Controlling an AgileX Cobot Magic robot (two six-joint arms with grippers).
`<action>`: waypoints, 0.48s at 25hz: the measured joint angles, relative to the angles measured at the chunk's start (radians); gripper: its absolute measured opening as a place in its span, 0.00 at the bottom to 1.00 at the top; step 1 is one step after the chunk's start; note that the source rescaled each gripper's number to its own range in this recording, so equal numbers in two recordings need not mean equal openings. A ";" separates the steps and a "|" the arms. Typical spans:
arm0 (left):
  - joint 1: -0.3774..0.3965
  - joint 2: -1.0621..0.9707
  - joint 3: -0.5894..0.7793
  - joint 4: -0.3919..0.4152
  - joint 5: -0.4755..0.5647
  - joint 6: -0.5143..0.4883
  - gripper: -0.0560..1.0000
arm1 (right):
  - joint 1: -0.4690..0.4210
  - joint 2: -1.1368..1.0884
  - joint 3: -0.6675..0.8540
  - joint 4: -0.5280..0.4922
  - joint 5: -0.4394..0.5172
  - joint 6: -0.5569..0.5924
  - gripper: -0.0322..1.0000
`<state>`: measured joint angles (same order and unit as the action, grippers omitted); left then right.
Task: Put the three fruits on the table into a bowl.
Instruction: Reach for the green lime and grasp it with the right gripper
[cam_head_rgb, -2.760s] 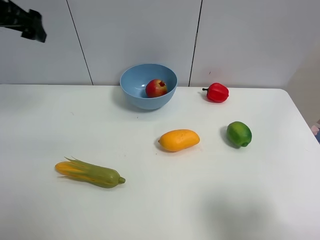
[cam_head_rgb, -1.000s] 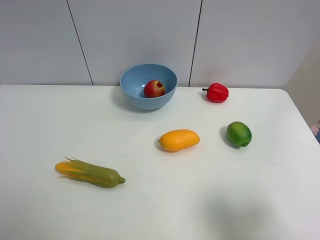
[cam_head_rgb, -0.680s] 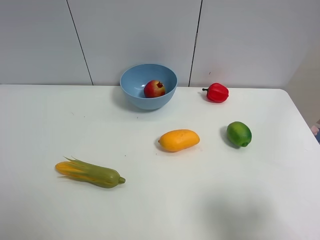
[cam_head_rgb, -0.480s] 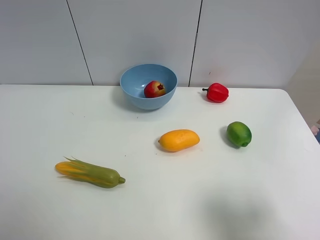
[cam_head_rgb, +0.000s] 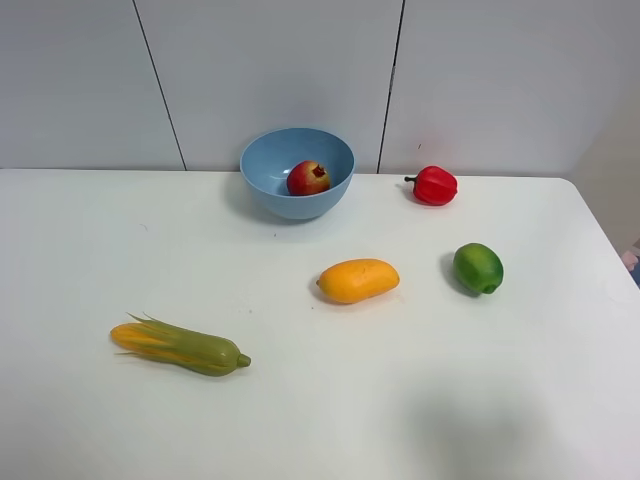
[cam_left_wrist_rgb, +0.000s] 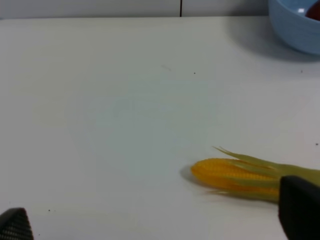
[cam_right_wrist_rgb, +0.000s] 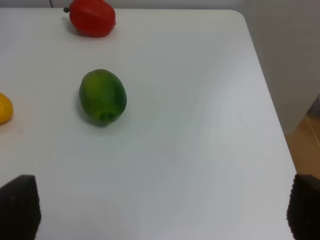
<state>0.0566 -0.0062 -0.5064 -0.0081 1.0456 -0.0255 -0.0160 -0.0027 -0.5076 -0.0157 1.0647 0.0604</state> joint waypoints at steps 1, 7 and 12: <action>0.000 0.000 0.000 0.000 0.000 0.000 0.97 | 0.000 0.000 0.000 0.000 0.000 0.000 1.00; 0.000 0.000 0.000 0.000 0.000 0.000 0.97 | 0.000 0.000 0.000 0.000 0.000 0.000 1.00; 0.000 0.000 0.000 0.000 0.000 0.000 0.97 | 0.000 0.000 0.000 0.000 0.000 0.000 1.00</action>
<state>0.0566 -0.0062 -0.5064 -0.0081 1.0456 -0.0255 -0.0160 -0.0027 -0.5076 -0.0157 1.0647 0.0604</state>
